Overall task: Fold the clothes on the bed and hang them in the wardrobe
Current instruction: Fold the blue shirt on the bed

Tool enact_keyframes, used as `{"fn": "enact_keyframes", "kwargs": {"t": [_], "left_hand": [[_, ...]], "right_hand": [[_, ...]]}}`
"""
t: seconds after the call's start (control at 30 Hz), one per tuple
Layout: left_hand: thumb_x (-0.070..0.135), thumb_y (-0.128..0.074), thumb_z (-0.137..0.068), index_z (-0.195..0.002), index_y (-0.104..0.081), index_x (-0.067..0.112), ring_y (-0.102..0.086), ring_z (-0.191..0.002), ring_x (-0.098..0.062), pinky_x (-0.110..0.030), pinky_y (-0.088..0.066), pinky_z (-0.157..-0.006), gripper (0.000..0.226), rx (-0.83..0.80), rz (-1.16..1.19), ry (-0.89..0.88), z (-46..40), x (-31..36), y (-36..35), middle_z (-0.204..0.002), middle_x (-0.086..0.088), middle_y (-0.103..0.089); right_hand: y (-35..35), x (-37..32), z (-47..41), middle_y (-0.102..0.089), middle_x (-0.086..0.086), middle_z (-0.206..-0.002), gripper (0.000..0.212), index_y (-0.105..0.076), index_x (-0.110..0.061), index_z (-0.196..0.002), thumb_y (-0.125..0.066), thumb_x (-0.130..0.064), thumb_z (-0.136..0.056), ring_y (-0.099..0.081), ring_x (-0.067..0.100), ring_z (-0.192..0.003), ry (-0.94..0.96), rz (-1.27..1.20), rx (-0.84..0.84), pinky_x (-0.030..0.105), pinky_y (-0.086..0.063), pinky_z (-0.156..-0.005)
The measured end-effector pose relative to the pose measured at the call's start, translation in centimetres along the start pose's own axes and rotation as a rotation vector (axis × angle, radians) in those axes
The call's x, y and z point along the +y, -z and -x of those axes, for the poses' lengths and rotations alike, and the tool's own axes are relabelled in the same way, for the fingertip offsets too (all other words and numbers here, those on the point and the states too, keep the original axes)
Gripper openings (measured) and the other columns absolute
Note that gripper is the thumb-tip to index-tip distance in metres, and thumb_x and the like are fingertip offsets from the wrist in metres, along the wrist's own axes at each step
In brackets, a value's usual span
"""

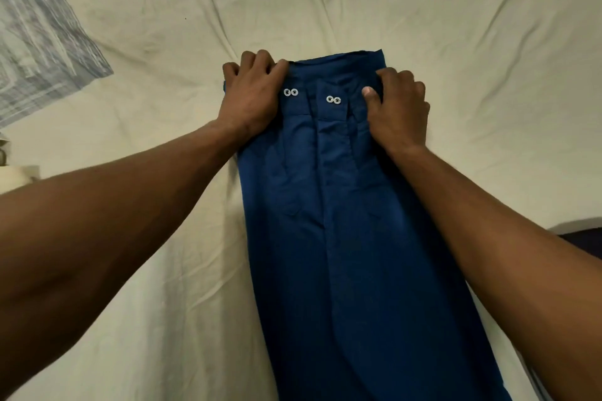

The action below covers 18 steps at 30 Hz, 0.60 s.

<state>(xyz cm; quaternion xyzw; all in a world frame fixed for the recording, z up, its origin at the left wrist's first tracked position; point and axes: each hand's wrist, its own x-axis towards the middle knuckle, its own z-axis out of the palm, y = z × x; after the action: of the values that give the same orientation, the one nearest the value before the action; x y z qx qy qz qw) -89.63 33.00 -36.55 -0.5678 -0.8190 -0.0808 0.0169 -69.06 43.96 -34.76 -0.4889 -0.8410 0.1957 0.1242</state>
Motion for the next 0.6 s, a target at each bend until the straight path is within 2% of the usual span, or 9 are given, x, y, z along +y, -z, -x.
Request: {"fn": "enact_keyframes", "kwargs": {"t": [0.07,0.13,0.2,0.27,0.3,0.37,0.47,0.53,0.6], "left_hand": [[0.024,-0.041,-0.101,-0.123,-0.05,0.016,-0.039,-0.12,-0.033,-0.047,-0.029,-0.095,0.025,0.05,0.066,0.051,0.4,-0.7,0.4,-0.127,-0.011,-0.047],[0.034,-0.04,-0.102,-0.131,-0.05,0.018,-0.038,-0.128,-0.032,-0.047,-0.031,-0.098,0.035,0.146,0.148,0.185,1.1,-1.2,1.5,-0.138,-0.009,-0.044],[0.035,-0.043,-0.099,-0.134,-0.047,0.015,-0.04,-0.129,-0.03,-0.046,-0.034,-0.101,0.041,0.215,0.302,0.496,2.1,-1.9,2.7,-0.139,-0.009,-0.043],[0.036,-0.047,-0.094,-0.126,-0.048,0.012,-0.05,-0.117,-0.027,-0.044,-0.042,-0.1,0.041,0.157,0.571,0.838,3.0,-2.6,3.4,-0.128,-0.006,-0.05],[0.037,-0.049,-0.091,-0.118,-0.049,0.011,-0.054,-0.106,-0.024,-0.04,-0.047,-0.092,0.038,0.092,0.707,0.918,3.4,-2.7,3.8,-0.117,-0.004,-0.054],[0.033,-0.057,-0.087,-0.103,-0.052,0.01,-0.054,-0.08,-0.018,-0.028,-0.045,-0.064,0.029,-0.072,0.913,0.91,3.8,-1.9,4.4,-0.094,-0.002,-0.056],[0.012,-0.063,-0.086,-0.098,-0.058,0.009,-0.051,-0.059,-0.012,-0.017,-0.036,-0.04,0.013,-0.26,1.022,0.852,3.5,-0.4,5.3,-0.078,-0.001,-0.056],[0.002,-0.062,-0.084,-0.095,-0.055,0.011,-0.047,-0.052,-0.012,-0.013,-0.034,-0.038,0.016,-0.333,1.054,0.894,3.2,-0.1,6.4,-0.075,-0.003,-0.054],[-0.003,-0.061,-0.081,-0.099,-0.057,0.013,-0.056,-0.066,-0.016,-0.02,-0.043,-0.052,0.024,-0.374,1.126,0.906,3.2,-0.5,7.2,-0.087,-0.007,-0.061]], "right_hand": [[0.2,-0.4,-0.2,-0.044,0.011,-0.143,0.049,-0.041,-0.014,-0.143,-0.046,-0.041,-0.103,-0.038,0.031,-0.131,-0.059,0.0,-0.01,0.047,-0.036,-0.1],[0.5,-0.4,-0.5,-0.042,0.012,-0.146,0.058,-0.037,-0.012,-0.146,-0.049,-0.046,-0.1,-0.036,0.032,-0.134,-0.135,-0.035,-0.021,0.048,-0.036,-0.101],[1.1,-0.4,-0.9,-0.041,0.013,-0.147,0.063,-0.036,-0.008,-0.145,-0.052,-0.047,-0.098,-0.036,0.033,-0.135,-0.214,-0.045,-0.054,0.048,-0.036,-0.102],[1.5,-0.3,-1.2,-0.045,0.014,-0.143,0.062,-0.04,-0.006,-0.141,-0.053,-0.045,-0.094,-0.039,0.034,-0.133,-0.263,-0.064,-0.117,0.046,-0.037,-0.103],[1.7,-0.4,-1.4,-0.049,0.013,-0.139,0.061,-0.044,-0.006,-0.137,-0.053,-0.045,-0.091,-0.042,0.034,-0.13,-0.29,-0.095,-0.161,0.046,-0.039,-0.103],[2.5,-1.1,-1.6,-0.058,0.009,-0.128,0.063,-0.052,-0.01,-0.128,-0.053,-0.049,-0.079,-0.051,0.033,-0.121,-0.352,-0.185,-0.255,0.047,-0.045,-0.101],[3.3,-1.1,-2.1,-0.067,0.009,-0.11,0.059,-0.061,-0.01,-0.111,-0.058,-0.042,-0.062,-0.064,0.033,-0.104,-0.409,-0.338,-0.363,0.048,-0.055,-0.091],[4.0,-1.3,-2.1,-0.07,0.014,-0.102,0.045,-0.064,-0.003,-0.103,-0.061,-0.023,-0.063,-0.068,0.033,-0.091,-0.418,-0.447,-0.408,0.046,-0.056,-0.077],[4.9,-1.7,-1.9,-0.066,0.015,-0.092,0.024,-0.064,-0.002,-0.096,-0.06,-0.004,-0.072,-0.064,0.029,-0.081,-0.416,-0.549,-0.403,0.038,-0.052,-0.068]]}}
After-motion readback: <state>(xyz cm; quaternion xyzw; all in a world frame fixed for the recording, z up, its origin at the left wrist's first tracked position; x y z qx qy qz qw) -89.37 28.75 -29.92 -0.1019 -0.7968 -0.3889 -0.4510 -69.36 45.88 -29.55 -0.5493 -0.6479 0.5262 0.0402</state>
